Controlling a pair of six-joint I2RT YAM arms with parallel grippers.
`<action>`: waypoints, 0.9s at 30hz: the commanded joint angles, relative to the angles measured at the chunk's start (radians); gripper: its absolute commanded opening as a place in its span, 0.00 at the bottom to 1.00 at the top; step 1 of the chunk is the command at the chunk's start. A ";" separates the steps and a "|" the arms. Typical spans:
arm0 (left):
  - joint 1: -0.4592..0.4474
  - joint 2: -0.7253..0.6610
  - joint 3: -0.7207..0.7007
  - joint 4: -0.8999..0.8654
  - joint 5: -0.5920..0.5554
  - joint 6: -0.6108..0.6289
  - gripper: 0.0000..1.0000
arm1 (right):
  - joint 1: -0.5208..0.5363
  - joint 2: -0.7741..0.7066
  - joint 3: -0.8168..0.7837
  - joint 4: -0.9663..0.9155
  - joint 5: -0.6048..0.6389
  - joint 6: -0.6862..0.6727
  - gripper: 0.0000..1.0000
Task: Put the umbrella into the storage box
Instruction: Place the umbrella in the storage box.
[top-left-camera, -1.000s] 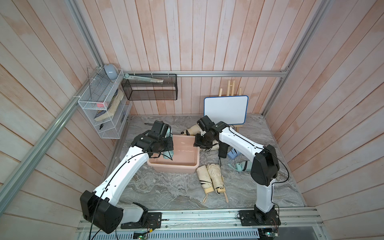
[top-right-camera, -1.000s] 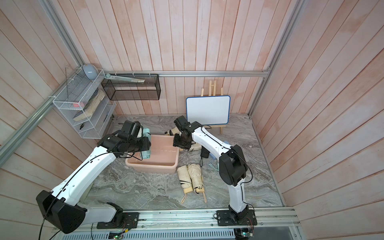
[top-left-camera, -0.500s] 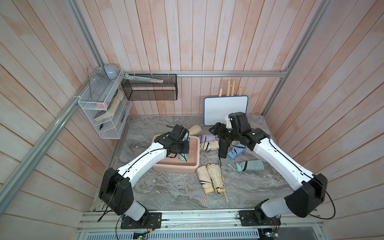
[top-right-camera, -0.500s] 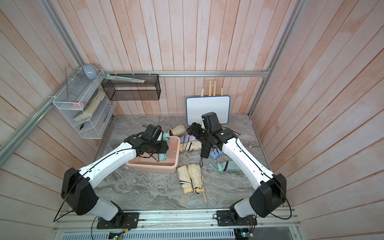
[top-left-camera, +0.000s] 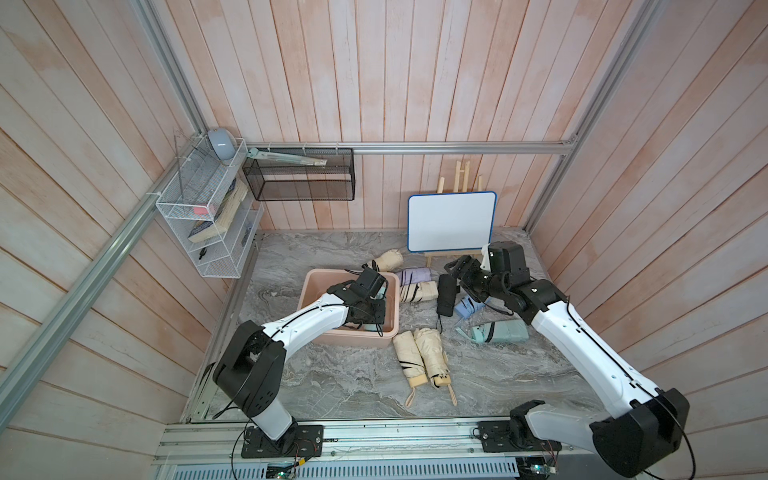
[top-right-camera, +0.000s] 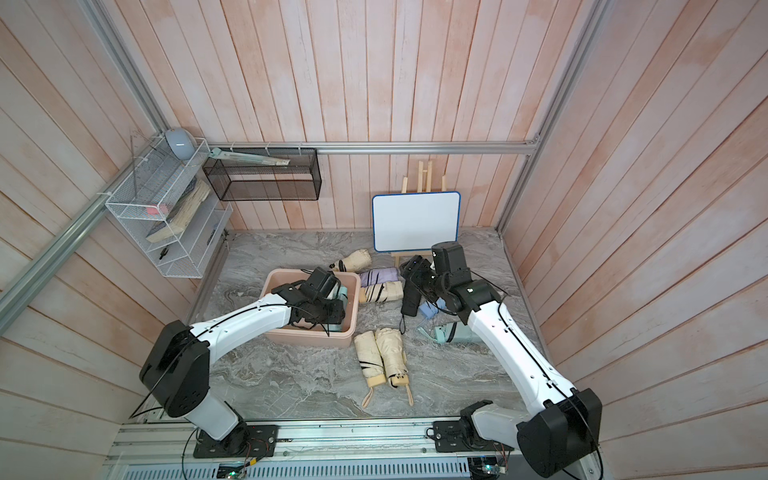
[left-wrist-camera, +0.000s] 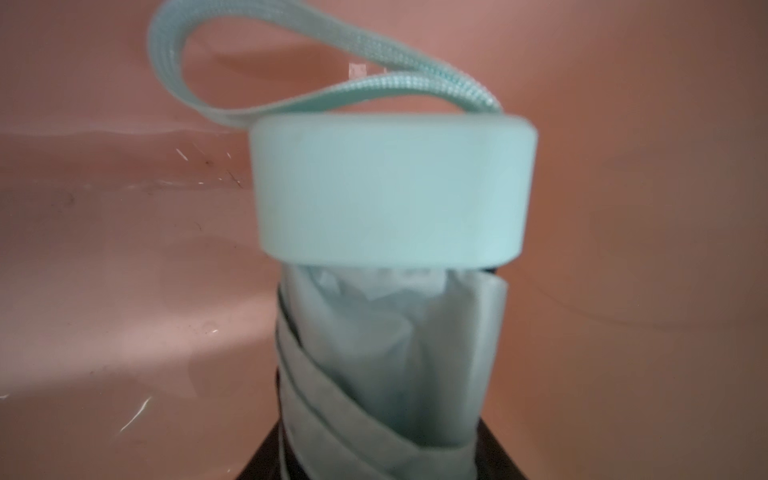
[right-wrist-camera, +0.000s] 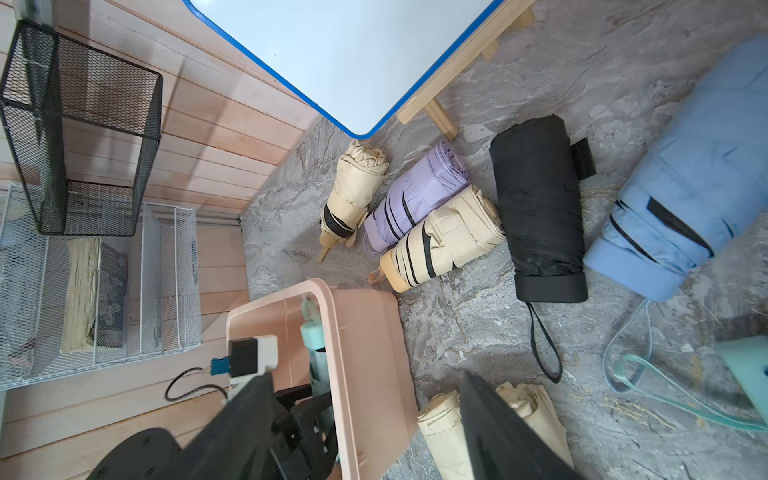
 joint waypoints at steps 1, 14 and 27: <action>-0.001 0.007 -0.033 0.134 0.000 -0.009 0.30 | -0.007 -0.016 0.012 -0.005 -0.006 0.006 0.76; 0.000 0.115 -0.069 0.258 0.009 -0.001 0.40 | -0.008 -0.051 0.005 -0.037 0.013 0.007 0.77; 0.000 -0.045 -0.103 0.229 -0.053 -0.002 0.84 | 0.010 -0.064 -0.024 -0.136 0.101 -0.153 0.80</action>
